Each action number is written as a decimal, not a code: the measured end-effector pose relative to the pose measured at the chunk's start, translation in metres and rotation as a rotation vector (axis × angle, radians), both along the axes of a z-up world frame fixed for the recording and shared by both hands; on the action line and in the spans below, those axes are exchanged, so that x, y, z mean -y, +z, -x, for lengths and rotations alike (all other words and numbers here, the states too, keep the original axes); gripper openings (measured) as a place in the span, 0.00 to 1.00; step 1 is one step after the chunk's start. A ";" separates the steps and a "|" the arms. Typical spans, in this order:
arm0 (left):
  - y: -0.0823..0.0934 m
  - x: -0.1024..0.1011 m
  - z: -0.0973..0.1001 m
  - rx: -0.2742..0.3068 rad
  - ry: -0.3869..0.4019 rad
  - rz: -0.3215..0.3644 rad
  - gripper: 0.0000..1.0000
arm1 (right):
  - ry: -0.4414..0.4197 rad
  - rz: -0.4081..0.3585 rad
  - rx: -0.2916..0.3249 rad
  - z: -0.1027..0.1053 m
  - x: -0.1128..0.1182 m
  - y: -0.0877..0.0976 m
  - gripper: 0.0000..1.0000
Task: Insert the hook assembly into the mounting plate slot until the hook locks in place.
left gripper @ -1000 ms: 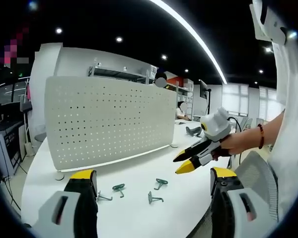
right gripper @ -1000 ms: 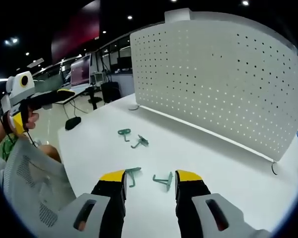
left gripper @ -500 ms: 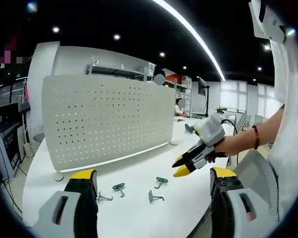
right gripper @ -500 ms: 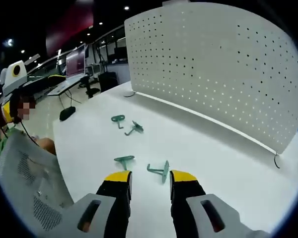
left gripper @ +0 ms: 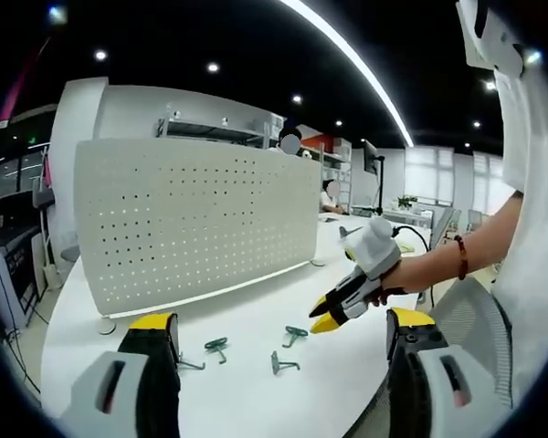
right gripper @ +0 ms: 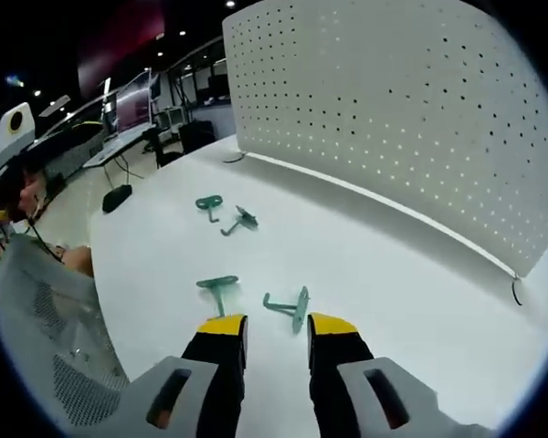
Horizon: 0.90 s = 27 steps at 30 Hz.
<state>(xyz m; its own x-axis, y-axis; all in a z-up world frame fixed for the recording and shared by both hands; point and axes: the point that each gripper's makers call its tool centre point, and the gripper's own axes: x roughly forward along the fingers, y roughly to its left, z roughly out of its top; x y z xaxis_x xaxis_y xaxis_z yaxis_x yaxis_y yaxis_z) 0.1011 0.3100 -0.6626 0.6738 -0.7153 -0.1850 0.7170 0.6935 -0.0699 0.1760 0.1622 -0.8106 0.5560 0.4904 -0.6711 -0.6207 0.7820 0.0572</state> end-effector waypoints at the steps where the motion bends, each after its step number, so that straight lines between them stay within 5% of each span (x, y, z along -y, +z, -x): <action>1: 0.000 0.000 0.000 -0.002 0.000 0.000 0.96 | -0.002 0.005 -0.002 -0.002 0.000 -0.002 0.23; 27: -0.006 -0.010 -0.006 -0.014 0.000 -0.010 0.95 | -0.025 0.067 -0.075 -0.014 0.002 -0.033 0.16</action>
